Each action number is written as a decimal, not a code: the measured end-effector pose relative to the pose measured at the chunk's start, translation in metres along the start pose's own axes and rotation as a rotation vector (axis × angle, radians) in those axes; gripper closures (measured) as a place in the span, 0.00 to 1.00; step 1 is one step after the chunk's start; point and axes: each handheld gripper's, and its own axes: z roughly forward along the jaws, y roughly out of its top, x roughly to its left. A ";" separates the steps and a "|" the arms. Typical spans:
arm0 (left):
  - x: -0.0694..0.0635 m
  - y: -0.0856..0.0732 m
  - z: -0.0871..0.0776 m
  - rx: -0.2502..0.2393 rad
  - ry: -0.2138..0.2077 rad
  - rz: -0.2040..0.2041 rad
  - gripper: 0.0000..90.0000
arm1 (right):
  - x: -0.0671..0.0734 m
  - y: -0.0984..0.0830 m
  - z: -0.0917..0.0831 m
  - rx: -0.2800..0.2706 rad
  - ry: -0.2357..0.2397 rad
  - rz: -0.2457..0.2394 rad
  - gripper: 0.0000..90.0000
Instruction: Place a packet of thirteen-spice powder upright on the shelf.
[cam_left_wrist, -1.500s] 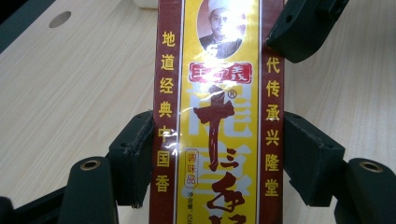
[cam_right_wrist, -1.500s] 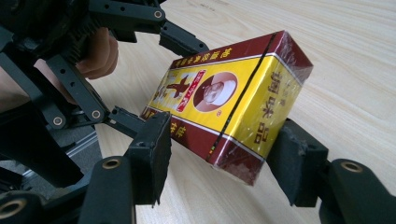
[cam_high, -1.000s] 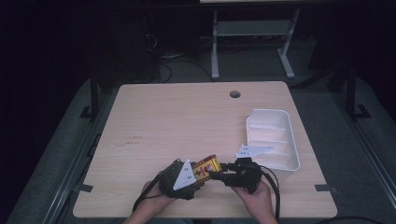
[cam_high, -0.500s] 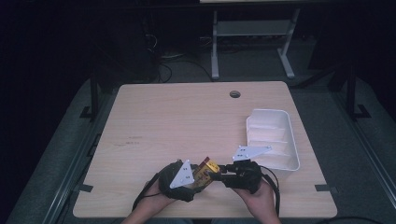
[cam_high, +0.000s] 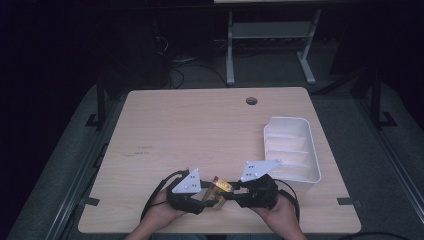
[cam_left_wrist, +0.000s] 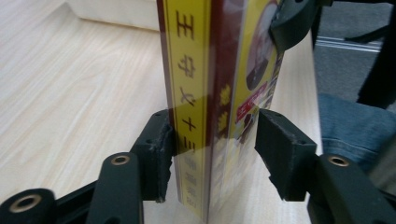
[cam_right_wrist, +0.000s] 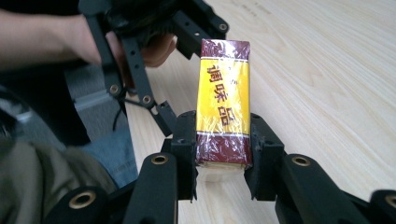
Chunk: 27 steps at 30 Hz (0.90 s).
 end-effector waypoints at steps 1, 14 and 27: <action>0.001 0.000 0.000 -0.001 -0.010 -0.003 0.56 | 0.001 0.001 0.000 0.012 0.000 -0.013 0.75; 0.007 -0.001 -0.009 -0.016 -0.055 -0.034 0.67 | -0.003 0.023 -0.001 0.077 0.036 -0.134 0.75; 0.010 -0.002 -0.014 -0.052 -0.084 -0.042 0.70 | -0.011 0.049 0.000 0.185 0.124 -0.224 0.75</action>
